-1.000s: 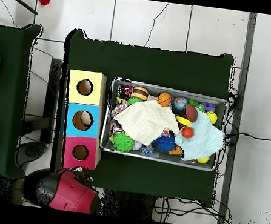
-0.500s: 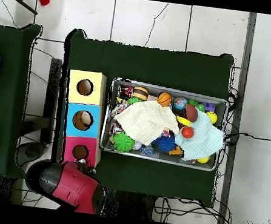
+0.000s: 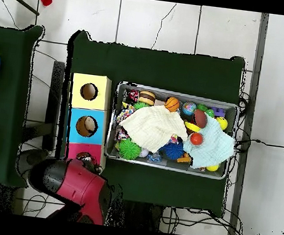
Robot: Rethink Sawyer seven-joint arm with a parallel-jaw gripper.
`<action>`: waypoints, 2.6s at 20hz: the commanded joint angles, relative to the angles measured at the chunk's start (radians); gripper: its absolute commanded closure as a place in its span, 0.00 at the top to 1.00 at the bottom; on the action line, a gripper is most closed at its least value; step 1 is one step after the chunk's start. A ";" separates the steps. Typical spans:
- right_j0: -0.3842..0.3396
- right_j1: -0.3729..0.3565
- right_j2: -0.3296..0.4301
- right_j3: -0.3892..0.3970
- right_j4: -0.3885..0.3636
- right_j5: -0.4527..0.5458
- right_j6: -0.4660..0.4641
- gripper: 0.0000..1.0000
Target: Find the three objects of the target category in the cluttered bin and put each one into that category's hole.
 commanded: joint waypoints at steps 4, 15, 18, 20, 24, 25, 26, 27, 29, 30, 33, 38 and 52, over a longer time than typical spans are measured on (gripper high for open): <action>-0.007 0.060 0.050 -0.170 0.066 0.161 0.345 0.00; 0.013 0.128 0.065 -0.206 0.104 0.125 0.385 0.00; 0.012 0.138 0.067 -0.210 0.101 0.122 0.381 0.00; 0.008 0.137 0.070 -0.207 0.098 0.122 0.373 0.00; 0.008 0.139 0.069 -0.208 0.094 0.130 0.372 1.00; 0.008 0.140 0.068 -0.208 0.095 0.130 0.371 1.00; 0.011 0.142 0.065 -0.211 0.093 0.135 0.371 1.00; 0.011 0.141 0.063 -0.212 0.094 0.140 0.368 1.00; 0.013 0.142 0.059 -0.216 0.088 0.154 0.364 1.00; 0.021 0.144 0.048 -0.222 0.080 0.166 0.369 1.00; 0.021 0.138 0.047 -0.218 0.084 0.170 0.373 1.00; 0.016 0.106 0.033 -0.228 0.072 0.224 0.361 1.00; 0.031 0.057 0.002 -0.283 0.074 0.309 0.388 1.00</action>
